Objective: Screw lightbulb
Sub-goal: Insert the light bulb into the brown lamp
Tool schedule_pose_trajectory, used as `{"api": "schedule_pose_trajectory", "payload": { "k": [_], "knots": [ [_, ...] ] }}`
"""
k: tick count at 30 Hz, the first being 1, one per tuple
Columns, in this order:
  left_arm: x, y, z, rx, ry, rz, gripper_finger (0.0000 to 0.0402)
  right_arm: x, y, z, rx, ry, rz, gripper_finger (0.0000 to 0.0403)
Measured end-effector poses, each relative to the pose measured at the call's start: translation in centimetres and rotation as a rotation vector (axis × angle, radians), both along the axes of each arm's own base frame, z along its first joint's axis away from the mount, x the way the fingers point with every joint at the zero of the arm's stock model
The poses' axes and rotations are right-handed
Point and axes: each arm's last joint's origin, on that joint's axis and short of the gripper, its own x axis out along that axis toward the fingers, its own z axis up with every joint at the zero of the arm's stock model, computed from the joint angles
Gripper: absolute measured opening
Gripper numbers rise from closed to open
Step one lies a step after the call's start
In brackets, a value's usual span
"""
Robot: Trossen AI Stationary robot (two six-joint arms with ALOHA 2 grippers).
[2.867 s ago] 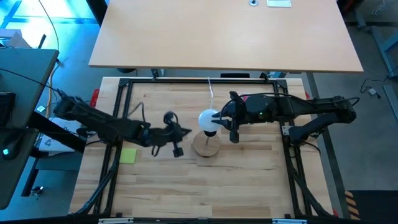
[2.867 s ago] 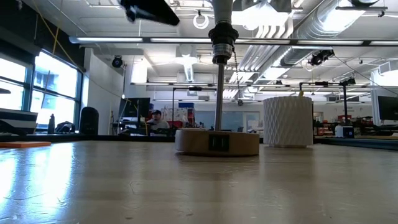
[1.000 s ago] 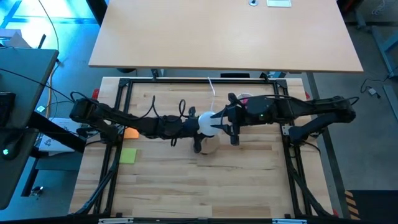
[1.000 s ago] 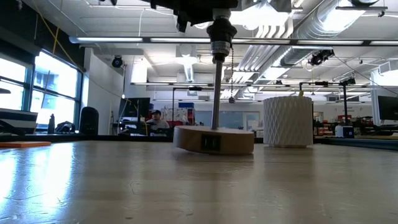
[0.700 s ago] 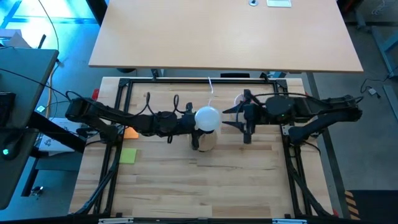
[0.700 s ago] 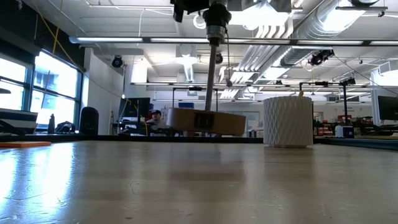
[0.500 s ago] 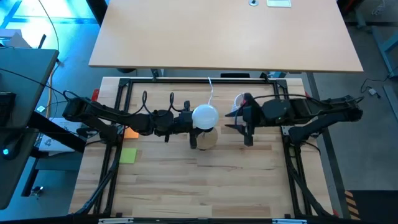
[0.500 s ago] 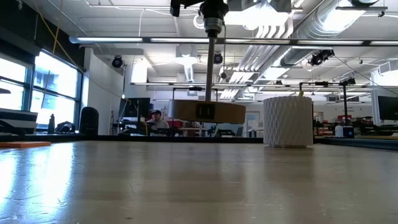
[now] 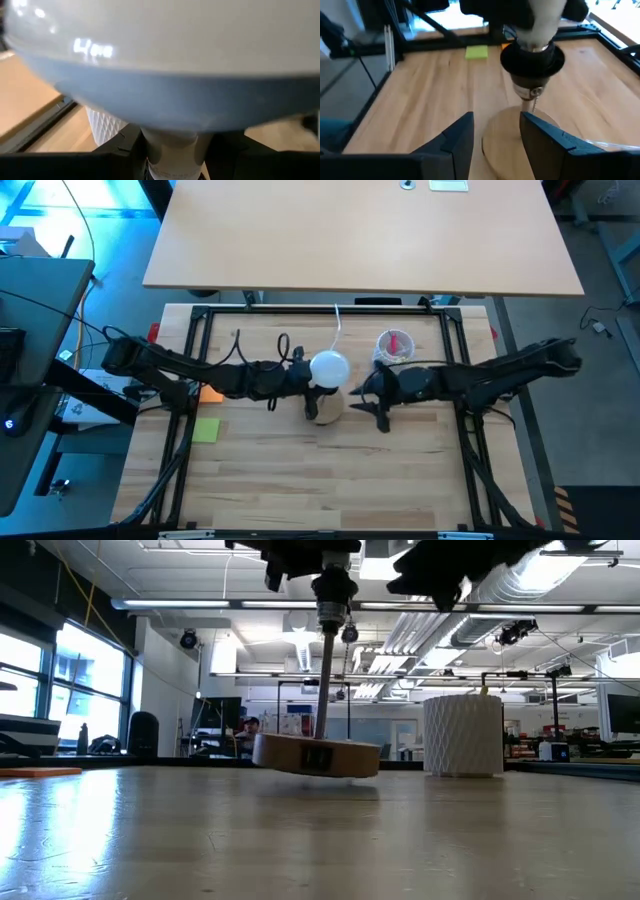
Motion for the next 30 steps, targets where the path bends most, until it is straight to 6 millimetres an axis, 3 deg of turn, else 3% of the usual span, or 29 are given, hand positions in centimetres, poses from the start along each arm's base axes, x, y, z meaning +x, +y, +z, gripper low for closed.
{"api": "schedule_pose_trajectory", "payload": {
  "k": [6,12,19,30],
  "knots": [
    [0.0,0.0,0.3,0.003,-0.021,0.015,0.0135,1.2,-0.4,-3.5,0.05,-0.073,-0.037,0.0156],
    [0.0,0.1,0.1,-0.008,-0.012,0.033,0.0135,3.2,-0.2,-5.7,0.048,-0.111,-0.065,0.0156],
    [-1.7,0.2,1.5,-0.009,0.023,0.052,0.0135,3.6,-0.3,-6.1,0.05,-0.123,-0.073,0.0156],
    [-1.5,0.3,0.0,0.045,0.128,0.113,0.0135,3.6,-0.3,-6.0,0.05,-0.139,-0.071,0.0156]
  ]
}}
